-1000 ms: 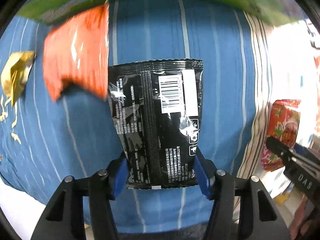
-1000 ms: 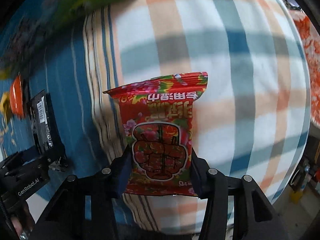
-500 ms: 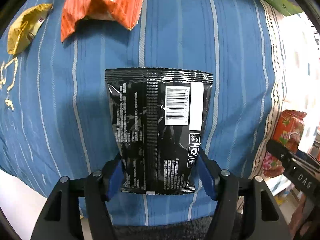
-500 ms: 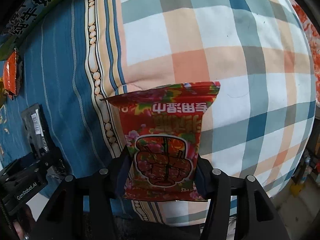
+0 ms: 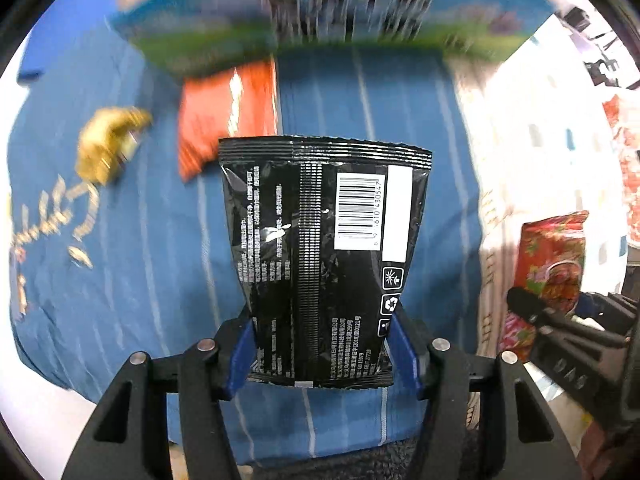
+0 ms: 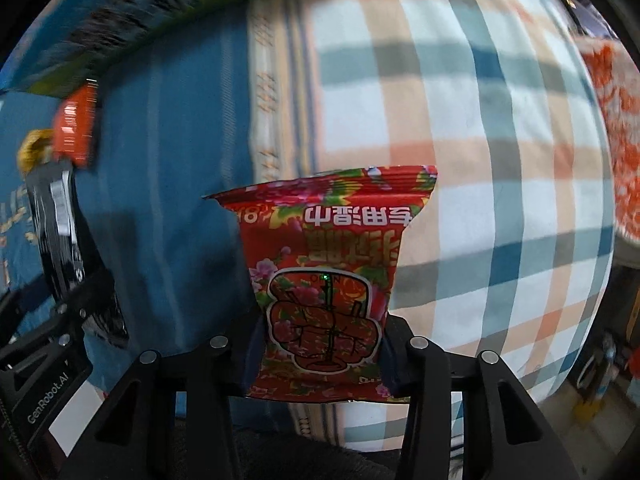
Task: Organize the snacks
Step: 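Carry both packs into the box and release them beside the others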
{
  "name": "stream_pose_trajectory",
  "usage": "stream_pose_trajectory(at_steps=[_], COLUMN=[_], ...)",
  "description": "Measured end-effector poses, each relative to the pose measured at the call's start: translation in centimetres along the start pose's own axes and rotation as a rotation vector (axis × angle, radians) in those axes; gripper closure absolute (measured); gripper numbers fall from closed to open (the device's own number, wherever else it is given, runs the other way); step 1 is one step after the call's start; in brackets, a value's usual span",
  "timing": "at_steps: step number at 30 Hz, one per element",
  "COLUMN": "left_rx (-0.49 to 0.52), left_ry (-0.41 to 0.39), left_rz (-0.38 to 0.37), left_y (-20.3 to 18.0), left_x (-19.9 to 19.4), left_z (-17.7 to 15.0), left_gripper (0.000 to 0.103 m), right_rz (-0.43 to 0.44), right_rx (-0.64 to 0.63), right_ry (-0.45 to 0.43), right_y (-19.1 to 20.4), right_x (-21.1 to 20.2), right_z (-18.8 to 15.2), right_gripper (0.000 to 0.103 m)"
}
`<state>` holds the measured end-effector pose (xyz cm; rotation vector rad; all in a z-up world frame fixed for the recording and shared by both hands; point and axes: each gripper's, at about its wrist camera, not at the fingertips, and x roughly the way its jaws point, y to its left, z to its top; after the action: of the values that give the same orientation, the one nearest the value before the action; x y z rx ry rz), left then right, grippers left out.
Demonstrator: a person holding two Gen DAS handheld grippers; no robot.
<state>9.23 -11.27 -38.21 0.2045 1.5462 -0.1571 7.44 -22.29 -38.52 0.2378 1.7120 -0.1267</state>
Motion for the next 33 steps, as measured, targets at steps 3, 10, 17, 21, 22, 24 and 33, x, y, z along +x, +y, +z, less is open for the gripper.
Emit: stream_pose_trajectory(at_steps=[3,10,17,21,22,24,33], left_rx=[0.006,-0.014,-0.022,-0.010,-0.010,-0.023,-0.084], left_ry=[-0.073,-0.176,-0.239,-0.274,-0.279,-0.288,-0.192], left_rz=[-0.003,-0.089,-0.177,-0.177,-0.176,-0.173,-0.148], left_y=[-0.8,1.6,5.0,7.5,7.9,8.9,12.9], left_x=[-3.7,-12.1,-17.8,-17.9,-18.1,-18.4,-13.9], left_z=[0.4,1.4,6.4,11.5,12.2,14.3,24.9], left_gripper=[0.047,0.047,0.047,0.047,0.047,0.047,0.047], right_rz=[0.028,0.096,0.167,0.190,0.191,0.183,0.116], right_rx=[-0.023,-0.064,-0.077,-0.066,-0.061,-0.057,-0.020], right_ry=[-0.054,-0.137,-0.220,-0.258,-0.269,-0.287,-0.249], right_y=[0.5,2.1,4.5,5.1,5.1,5.4,6.3], right_x=[-3.0,-10.0,-15.6,-18.1,-18.6,-19.7,-17.9], right_z=[-0.1,0.4,3.2,6.9,7.7,10.1,21.2], right_gripper=[0.055,0.055,0.055,0.055,0.055,0.055,0.055])
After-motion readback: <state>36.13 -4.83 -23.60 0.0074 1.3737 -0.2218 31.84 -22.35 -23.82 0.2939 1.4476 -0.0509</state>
